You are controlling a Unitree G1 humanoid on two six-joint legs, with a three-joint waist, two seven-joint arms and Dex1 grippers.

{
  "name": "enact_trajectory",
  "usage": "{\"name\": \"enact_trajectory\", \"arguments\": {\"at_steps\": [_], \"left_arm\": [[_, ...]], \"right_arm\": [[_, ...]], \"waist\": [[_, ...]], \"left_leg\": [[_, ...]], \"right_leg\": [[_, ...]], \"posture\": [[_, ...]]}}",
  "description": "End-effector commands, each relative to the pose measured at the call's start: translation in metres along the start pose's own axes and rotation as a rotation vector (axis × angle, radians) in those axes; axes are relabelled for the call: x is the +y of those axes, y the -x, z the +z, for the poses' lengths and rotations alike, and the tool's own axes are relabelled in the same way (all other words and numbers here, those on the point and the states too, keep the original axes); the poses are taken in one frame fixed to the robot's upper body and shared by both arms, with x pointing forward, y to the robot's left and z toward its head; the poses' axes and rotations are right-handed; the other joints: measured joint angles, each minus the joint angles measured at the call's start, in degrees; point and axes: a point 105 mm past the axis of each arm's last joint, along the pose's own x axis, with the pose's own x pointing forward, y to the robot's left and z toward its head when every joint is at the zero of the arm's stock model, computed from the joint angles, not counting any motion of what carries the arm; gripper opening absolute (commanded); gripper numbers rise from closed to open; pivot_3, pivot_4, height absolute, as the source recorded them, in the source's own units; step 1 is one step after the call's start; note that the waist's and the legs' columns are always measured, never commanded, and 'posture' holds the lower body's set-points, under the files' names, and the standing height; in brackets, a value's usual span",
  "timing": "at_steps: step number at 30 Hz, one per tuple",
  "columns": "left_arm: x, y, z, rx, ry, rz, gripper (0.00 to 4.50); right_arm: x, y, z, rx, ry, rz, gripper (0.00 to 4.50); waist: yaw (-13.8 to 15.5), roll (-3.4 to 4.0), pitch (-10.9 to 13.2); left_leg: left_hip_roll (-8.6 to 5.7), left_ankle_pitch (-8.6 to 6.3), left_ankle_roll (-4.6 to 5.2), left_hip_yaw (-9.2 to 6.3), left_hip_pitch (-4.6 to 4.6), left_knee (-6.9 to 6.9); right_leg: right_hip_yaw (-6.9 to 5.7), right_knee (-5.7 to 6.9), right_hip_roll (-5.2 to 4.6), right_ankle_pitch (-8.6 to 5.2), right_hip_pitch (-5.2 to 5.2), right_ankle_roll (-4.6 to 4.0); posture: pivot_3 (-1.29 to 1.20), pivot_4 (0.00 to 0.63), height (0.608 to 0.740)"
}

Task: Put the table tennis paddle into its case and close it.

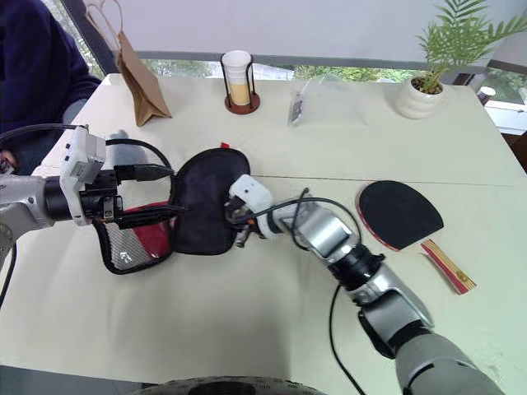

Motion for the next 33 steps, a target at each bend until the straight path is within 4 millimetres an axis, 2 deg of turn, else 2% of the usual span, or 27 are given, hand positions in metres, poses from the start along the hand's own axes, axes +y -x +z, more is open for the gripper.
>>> {"name": "enact_trajectory", "arguments": {"at_steps": [1,7,15,20,26,29,33], "left_arm": [[0.0,0.001,0.012,-0.024,-0.059,0.002,4.5],[0.001,-0.005,0.011,-0.031,-0.067,-0.01,4.5],[0.001,-0.007,0.01,-0.035,-0.071,-0.021,4.5],[0.0,-0.008,0.008,-0.034,-0.071,-0.028,4.5],[0.0,-0.009,0.007,-0.031,-0.071,-0.033,4.5],[0.0,-0.011,0.006,-0.032,-0.07,-0.042,4.5],[-0.001,-0.015,0.006,-0.035,-0.068,-0.059,4.5]], "right_arm": [[-0.002,0.034,-0.013,0.019,0.035,0.048,0.08],[-0.015,0.092,-0.049,0.121,0.122,0.1,0.08],[-0.047,0.144,-0.085,0.252,0.145,0.067,0.08],[-0.064,0.16,-0.097,0.282,0.115,0.038,0.08],[-0.072,0.162,-0.101,0.277,0.108,0.02,0.08],[-0.074,0.163,-0.097,0.247,0.105,-0.005,0.99],[-0.075,0.175,-0.086,0.207,0.094,-0.055,2.93]], "waist": [[0.3,-0.01,0.0],[0.41,-0.03,0.03],[0.15,-0.04,0.05],[0.26,-0.04,0.05],[0.4,-0.04,0.05],[0.5,-0.04,0.06],[0.59,-0.03,0.07]], "left_leg": [[-0.02,-0.01,0.02,0.01,0.0,0.01],[-0.01,-0.16,0.28,0.01,-0.02,0.0],[0.07,-0.12,0.22,0.05,-0.02,-0.02],[0.07,-0.01,0.03,0.07,-0.02,-0.01],[0.07,-0.01,0.02,0.07,-0.02,0.0],[0.07,0.0,0.01,0.08,-0.02,0.0],[0.07,0.0,0.0,0.08,-0.02,0.0]], "right_leg": [[0.0,0.0,-0.03,0.0,0.1,0.0],[0.01,-0.02,-0.02,0.0,0.11,0.0],[0.03,-0.07,0.03,0.0,0.11,0.0],[0.05,-0.09,0.02,0.0,0.13,0.0],[0.05,-0.09,0.01,0.0,0.12,0.0],[0.06,-0.09,0.0,0.0,0.12,0.0],[0.06,-0.09,0.0,0.0,0.12,0.0]], "posture": [[0.0,0.15,0.74],[0.0,0.15,0.74],[0.0,0.15,0.74],[0.0,0.15,0.74],[0.0,0.15,0.74],[0.0,0.15,0.74],[0.0,0.15,0.74]]}}
